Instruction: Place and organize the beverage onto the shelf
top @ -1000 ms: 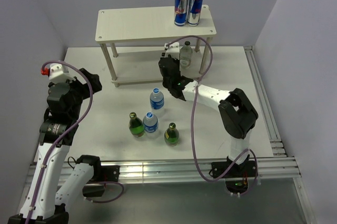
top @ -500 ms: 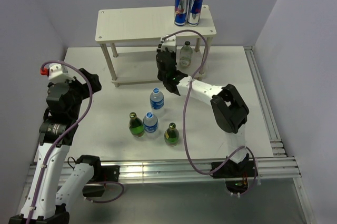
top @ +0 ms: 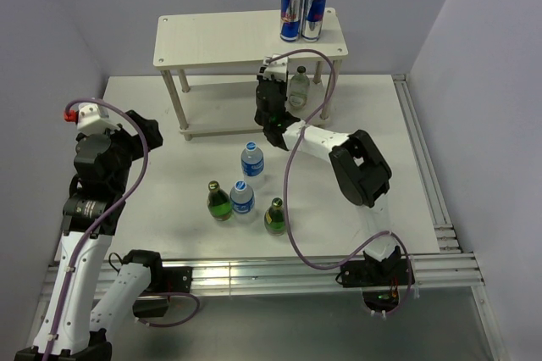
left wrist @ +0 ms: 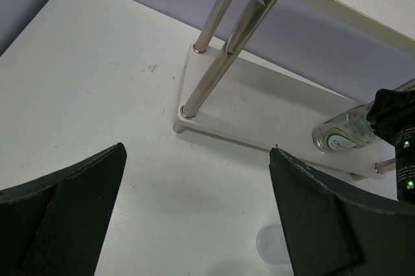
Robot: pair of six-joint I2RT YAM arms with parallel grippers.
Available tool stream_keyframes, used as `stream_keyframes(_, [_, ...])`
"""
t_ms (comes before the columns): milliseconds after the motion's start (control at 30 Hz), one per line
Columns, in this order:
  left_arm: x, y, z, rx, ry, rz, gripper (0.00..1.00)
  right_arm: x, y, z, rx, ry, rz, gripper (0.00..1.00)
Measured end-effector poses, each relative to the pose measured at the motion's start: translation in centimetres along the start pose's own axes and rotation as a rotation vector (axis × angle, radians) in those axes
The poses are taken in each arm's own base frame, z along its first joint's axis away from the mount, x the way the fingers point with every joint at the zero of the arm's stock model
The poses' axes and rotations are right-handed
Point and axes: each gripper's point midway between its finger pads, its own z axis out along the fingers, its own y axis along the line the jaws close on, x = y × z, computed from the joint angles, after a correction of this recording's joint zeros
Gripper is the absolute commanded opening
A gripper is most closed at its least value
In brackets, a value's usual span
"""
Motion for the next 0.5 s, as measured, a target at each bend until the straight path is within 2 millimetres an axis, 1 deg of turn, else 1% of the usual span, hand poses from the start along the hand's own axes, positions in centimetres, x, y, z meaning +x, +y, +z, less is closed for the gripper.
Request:
stream_keyframes(200, [0.0,0.0,0.0,0.003,0.001,0.0,0.99,-0.2,-0.3,0.5,0.041,-0.027,0.012,0.0])
stream_keyframes(233, [0.0,0.0,0.0,0.003,0.001,0.0,0.99,-0.3,-0.2,0.7,0.05,-0.036,0.022,0.06])
stream_keyframes(267, [0.0,0.0,0.0,0.003,0.001,0.0,0.99,-0.4,-0.1,0.9,0.06,-0.043,0.03,0.25])
stream_keyframes(367, [0.0,0.0,0.0,0.003,0.001,0.0,0.99,-0.6,-0.1,1.1,0.074,-0.061,0.039,0.61])
stream_keyframes(400, [0.0,0.0,0.0,0.003,0.001,0.0,0.99,-0.6,-0.2,1.2,0.076,-0.064,0.038,0.67])
stream_keyframes(467, [0.0,0.0,0.0,0.003,0.001,0.0,0.99,-0.9,-0.7,1.5,0.086,-0.071,0.035,0.73])
stream_keyframes(500, [0.0,0.0,0.0,0.003,0.001,0.0,0.99,-1.0,-0.9,1.7,0.092,-0.074,0.035,0.75])
